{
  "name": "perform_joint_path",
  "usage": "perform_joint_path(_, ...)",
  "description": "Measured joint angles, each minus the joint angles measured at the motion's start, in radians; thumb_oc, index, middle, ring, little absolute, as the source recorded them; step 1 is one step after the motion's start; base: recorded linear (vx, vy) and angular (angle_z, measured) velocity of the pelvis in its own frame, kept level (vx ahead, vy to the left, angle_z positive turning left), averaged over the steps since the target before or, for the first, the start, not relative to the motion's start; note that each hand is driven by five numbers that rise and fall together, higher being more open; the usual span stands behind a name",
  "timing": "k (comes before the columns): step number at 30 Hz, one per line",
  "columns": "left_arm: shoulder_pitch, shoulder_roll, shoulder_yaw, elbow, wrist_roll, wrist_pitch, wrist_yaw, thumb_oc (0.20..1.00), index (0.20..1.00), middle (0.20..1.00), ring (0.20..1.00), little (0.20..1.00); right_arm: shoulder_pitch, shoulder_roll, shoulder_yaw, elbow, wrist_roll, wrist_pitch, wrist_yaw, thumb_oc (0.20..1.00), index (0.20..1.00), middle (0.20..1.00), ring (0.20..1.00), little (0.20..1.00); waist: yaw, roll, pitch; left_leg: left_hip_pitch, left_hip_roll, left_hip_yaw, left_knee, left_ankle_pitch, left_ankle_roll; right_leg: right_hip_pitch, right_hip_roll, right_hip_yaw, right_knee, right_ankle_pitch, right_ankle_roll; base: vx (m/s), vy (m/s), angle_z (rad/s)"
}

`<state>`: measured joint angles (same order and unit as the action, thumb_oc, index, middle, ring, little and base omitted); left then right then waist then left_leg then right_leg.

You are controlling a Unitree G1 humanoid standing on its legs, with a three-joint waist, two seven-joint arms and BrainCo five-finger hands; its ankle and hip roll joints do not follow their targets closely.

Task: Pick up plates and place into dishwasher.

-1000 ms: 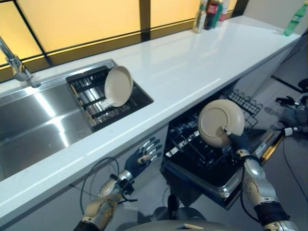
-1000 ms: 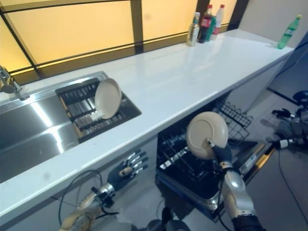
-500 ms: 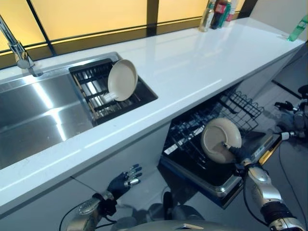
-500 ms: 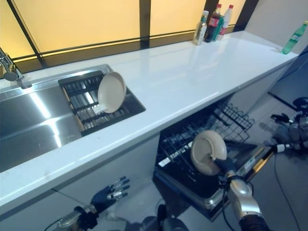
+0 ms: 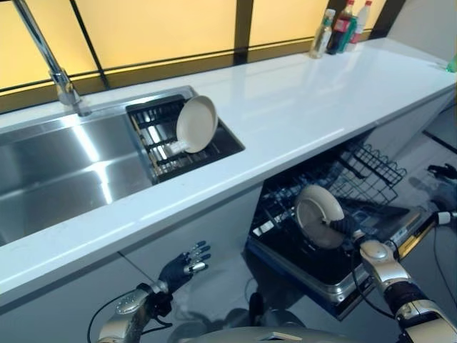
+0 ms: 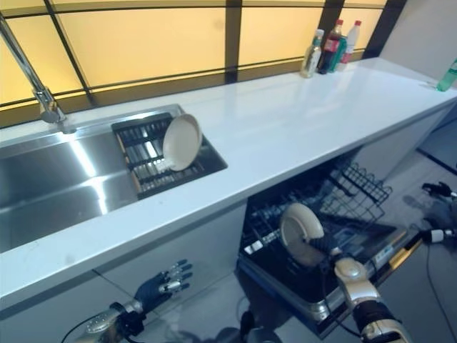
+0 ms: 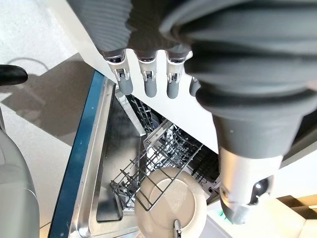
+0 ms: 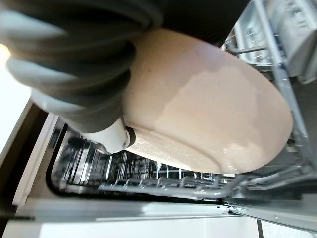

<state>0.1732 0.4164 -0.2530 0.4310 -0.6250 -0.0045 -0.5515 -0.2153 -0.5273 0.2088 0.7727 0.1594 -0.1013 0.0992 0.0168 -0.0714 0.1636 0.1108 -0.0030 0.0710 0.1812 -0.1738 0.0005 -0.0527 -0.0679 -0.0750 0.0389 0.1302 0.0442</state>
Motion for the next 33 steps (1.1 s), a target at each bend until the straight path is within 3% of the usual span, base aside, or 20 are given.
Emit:
perform_joint_path(13,0.0,0.033,-0.002,0.0,-0.001,0.0,-0.009,1.0,1.0,1.0,1.0,1.0,-0.042,0.002,0.045,0.174,-0.193,-0.014,-0.03,0.2,0.2,0.2,0.2,0.2,0.054,-0.007,-0.001,-0.056,0.004,-0.047,0.083,-0.029,-0.002,-0.005,-0.005,-0.044,0.022,-0.008,-0.008,0.03,-0.042,0.1)
perform_joint_path(17,-0.009,0.051,-0.001,0.0,-0.001,0.001,-0.01,1.0,1.0,1.0,1.0,1.0,-0.078,0.009,0.085,0.217,-0.247,-0.018,-0.046,0.2,0.2,0.2,0.2,0.2,0.058,-0.021,0.004,-0.083,0.009,-0.062,0.113,-0.037,-0.002,-0.013,-0.004,-0.051,0.027,-0.015,0.004,0.02,-0.103,0.1)
perform_joint_path(24,-0.053,0.11,-0.001,-0.02,-0.027,0.026,-0.01,1.0,1.0,1.0,1.0,1.0,-0.134,0.016,0.113,0.302,-0.267,-0.007,-0.065,0.2,0.2,0.2,0.2,0.2,0.097,-0.059,0.043,-0.142,0.032,-0.074,0.175,-0.046,-0.014,-0.034,0.013,-0.069,0.034,-0.022,0.016,-0.02,-0.088,0.16)
perform_joint_path(33,-0.055,0.117,-0.001,-0.064,-0.037,0.056,-0.011,1.0,1.0,1.0,1.0,1.0,-0.176,0.028,0.117,0.321,-0.274,0.012,-0.073,0.2,0.2,0.2,0.2,0.2,0.111,-0.057,0.083,-0.158,0.046,-0.075,0.199,-0.053,-0.02,-0.036,0.026,-0.071,0.031,-0.025,0.019,0.01,-0.017,-0.01)
